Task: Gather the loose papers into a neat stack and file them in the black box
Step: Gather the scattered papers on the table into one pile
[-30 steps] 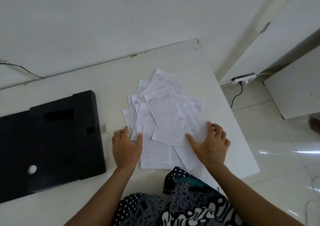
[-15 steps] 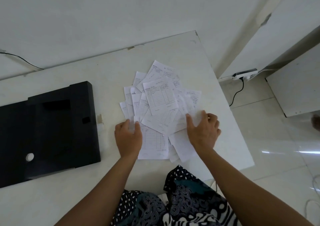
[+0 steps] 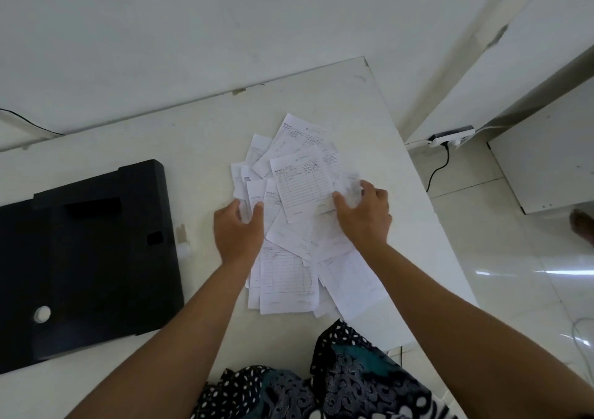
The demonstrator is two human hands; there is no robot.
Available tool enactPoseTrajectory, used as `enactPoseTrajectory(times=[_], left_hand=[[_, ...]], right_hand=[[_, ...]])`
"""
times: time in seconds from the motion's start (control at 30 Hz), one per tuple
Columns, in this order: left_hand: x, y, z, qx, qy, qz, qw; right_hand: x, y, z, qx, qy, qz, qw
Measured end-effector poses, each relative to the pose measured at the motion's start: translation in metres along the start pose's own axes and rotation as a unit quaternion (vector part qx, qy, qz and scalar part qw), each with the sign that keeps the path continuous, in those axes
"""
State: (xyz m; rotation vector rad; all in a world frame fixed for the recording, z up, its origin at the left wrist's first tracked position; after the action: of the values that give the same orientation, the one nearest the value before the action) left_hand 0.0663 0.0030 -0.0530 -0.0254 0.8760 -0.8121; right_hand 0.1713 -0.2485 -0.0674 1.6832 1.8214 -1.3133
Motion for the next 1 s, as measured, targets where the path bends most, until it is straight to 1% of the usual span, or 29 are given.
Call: enactPoseTrajectory(times=[0.07,0.1,0.17,0.2,0.23,0.27,0.33,0.37,0.4,0.43,0.47,0.53,0.57,0.63,0.7,0.73,0.77,0.83,0.9,1.0], left_hand=[[0.004,-0.002,0.008,-0.002,-0.030,-0.010,1.000],[0.003,-0.001,0.006,-0.009,-0.034,-0.003,0.999],[-0.005,0.005,-0.004,-0.029,-0.031,0.017,0.999],[-0.007,0.007,-0.008,-0.029,-0.030,0.017,0.999],[-0.007,0.009,-0.008,-0.015,-0.031,0.009,0.999],[-0.004,0.010,-0.004,0.001,-0.033,-0.011,0.999],[0.004,0.009,0.007,0.027,-0.033,-0.053,0.998],[0.006,0.007,0.012,0.034,-0.036,-0.065,0.997],[0.007,0.006,0.015,0.036,-0.032,-0.065,0.997],[0.003,0.008,0.016,0.036,-0.020,-0.051,0.998],[-0.002,0.010,0.014,0.034,-0.001,-0.032,0.999],[-0.010,0.017,0.008,0.031,0.031,-0.010,0.999],[-0.011,0.020,0.006,0.035,0.038,-0.011,0.999],[-0.005,0.021,0.007,0.061,0.030,-0.039,0.997],[0.006,0.017,0.011,0.071,0.010,-0.067,0.995],[0.009,0.015,0.011,0.063,0.003,-0.066,0.996],[0.009,0.015,0.011,0.049,-0.003,-0.053,0.997],[0.002,0.021,0.007,0.022,0.003,-0.002,1.000],[-0.004,0.033,0.001,-0.004,0.010,0.033,0.999],[0.001,0.050,0.006,-0.009,-0.002,0.019,1.000]], right_hand=[[0.010,-0.003,-0.013,-0.040,-0.004,-0.030,0.999],[0.010,-0.004,-0.012,-0.040,0.006,-0.026,0.999],[-0.002,-0.006,0.002,0.009,0.039,0.025,0.999],[-0.007,-0.009,0.010,0.035,0.046,0.052,0.997],[-0.008,-0.012,0.014,0.049,0.045,0.059,0.996],[-0.003,-0.015,0.012,0.046,0.041,0.045,0.997],[0.014,-0.020,-0.006,0.013,0.037,-0.006,0.999],[0.023,-0.022,-0.016,-0.002,0.030,-0.028,0.999],[0.026,-0.023,-0.024,-0.016,0.022,-0.034,0.999],[0.026,-0.023,-0.029,-0.022,0.005,-0.022,0.999],[0.021,-0.022,-0.029,-0.020,-0.020,0.008,1.000],[0.004,-0.021,-0.018,0.012,-0.061,0.079,0.995],[-0.001,-0.020,-0.011,0.030,-0.062,0.095,0.993],[0.004,-0.019,-0.006,0.042,-0.039,0.074,0.996],[0.018,-0.019,-0.013,0.016,-0.028,0.032,0.999],[0.022,-0.019,-0.018,0.003,-0.032,0.022,0.999],[0.022,-0.018,-0.021,-0.006,-0.040,0.024,0.999],[0.012,-0.014,-0.022,-0.013,-0.063,0.062,0.996],[0.000,-0.002,-0.018,0.002,-0.079,0.093,0.993],[0.003,0.017,-0.028,0.002,-0.070,0.067,0.995]])
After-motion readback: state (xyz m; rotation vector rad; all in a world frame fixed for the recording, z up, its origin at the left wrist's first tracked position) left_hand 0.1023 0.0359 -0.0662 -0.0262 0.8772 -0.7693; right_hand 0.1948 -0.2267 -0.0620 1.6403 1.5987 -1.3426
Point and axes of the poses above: each hand's wrist, its own y-axis towards the middle knuckle, its own x-axis out of the palm, z = x × y, the point moved 7 cm from there along y, towards the middle knuckle, and after that the axes turned 1 degree about x, right-handed, at the moved point
